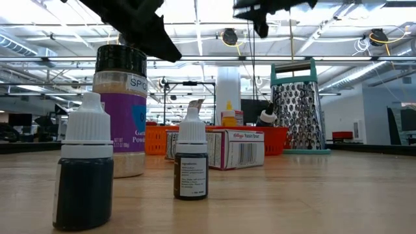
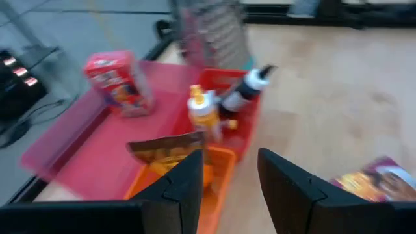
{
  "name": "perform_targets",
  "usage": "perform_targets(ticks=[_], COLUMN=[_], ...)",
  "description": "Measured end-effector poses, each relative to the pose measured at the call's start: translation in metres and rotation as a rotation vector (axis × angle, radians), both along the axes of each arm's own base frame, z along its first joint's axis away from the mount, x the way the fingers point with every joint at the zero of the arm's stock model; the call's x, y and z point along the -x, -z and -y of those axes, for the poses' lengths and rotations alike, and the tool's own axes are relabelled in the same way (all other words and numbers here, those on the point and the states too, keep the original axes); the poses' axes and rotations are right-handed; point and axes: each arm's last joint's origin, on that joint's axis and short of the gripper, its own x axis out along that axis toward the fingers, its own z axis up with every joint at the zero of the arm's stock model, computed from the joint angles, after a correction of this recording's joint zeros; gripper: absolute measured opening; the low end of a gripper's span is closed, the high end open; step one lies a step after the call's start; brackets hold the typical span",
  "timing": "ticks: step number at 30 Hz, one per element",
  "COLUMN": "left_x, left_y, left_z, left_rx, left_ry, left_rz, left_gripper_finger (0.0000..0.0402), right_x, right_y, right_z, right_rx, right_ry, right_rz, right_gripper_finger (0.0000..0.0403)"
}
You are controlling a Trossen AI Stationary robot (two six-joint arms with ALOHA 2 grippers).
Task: Pick & Place Kitchen Items
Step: Put the green cereal box into the pink bin
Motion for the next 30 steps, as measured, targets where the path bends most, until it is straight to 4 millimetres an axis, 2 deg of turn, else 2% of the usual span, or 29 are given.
perform_targets(ticks=[4, 7, 12, 16, 20, 27, 30], left_x=[0.006, 0.019, 0.035, 0.042, 0.042, 0.042, 0.041], left_y=[0.005, 0.011, 0.012, 0.014, 0.016, 0.017, 0.02], left_z=[-0.003, -0.007, -0.005, 0.0, 0.004, 0.002, -0.002], left_rx=[0.004, -0.004, 0.022, -0.066, -0.135, -0.214, -0.24], left_ry=[-0.161, -0.275, -0.322, -0.23, -0.111, -0.051, -0.059], left_rz=[-0.021, -0.092, -0.155, -0.274, -0.374, -0.433, -0.472], left_gripper_finger=[0.015, 0.015, 0.015, 0.015, 0.015, 0.015, 0.015], right_x=[-0.011, -0.016, -0.021, -0.019, -0.021, -0.016, -0.013], right_y=[0.003, 0.01, 0.03, 0.06, 0.101, 0.156, 0.169], right_z=[-0.042, -0.068, -0.101, -0.114, -0.122, -0.135, -0.142], right_rx=[0.03, 0.05, 0.096, 0.114, 0.078, 0.034, 0.033], right_ry=[-0.115, -0.175, -0.205, -0.182, -0.174, -0.184, -0.205], right_rz=[-0.063, -0.142, -0.249, -0.328, -0.37, -0.275, -0.203], right_gripper_finger=[0.0093, 0.0093, 0.0093, 0.0092, 0.0093, 0.0091, 0.0089])
